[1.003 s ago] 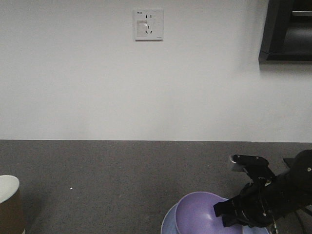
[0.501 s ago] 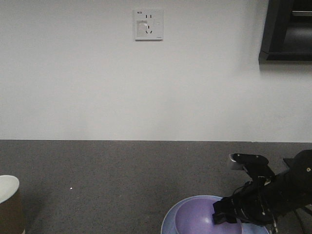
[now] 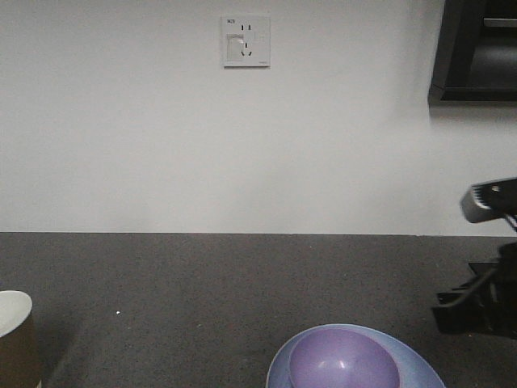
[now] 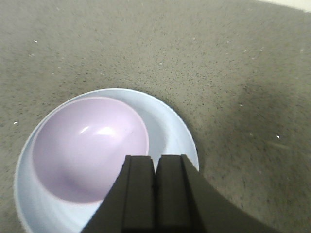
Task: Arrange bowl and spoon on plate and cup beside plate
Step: 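Open the right gripper and raise it away from the bowl, then lower the white spoon into the bowl with the left gripper and release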
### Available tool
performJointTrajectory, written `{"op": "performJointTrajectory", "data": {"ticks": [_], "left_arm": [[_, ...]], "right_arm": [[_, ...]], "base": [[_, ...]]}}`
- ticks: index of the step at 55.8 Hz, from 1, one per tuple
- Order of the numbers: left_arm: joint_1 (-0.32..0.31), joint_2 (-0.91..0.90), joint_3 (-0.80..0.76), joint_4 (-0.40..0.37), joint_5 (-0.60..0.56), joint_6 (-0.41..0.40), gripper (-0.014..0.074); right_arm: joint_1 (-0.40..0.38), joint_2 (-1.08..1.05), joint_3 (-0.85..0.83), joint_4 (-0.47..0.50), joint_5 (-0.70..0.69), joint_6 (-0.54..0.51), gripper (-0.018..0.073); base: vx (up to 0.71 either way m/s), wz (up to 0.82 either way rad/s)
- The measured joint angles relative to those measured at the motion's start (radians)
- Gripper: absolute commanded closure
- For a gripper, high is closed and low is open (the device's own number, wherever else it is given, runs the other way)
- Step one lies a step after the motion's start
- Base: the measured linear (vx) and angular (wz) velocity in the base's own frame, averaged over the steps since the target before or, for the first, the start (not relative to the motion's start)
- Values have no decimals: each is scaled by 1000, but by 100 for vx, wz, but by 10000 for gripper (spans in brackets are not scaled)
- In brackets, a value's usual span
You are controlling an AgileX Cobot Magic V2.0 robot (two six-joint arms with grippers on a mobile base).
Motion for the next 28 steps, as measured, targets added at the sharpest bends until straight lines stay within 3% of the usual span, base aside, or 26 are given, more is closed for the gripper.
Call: {"op": "performJointTrajectory", "data": {"ticks": [11,22,28], "left_arm": [[-21,161,-98,-36,123,134,596],[-96,481,-271,-237,209,341,596],[-153,668,-369,-335,240,404,596]], "right_arm": [[0,-329,226,-6,-53,46,571],[0,-590,391,-7,-98,73,571],[0,-660,431,-7,-97,75,571]], "base": [[0,0],[0,0],[0,0]]}}
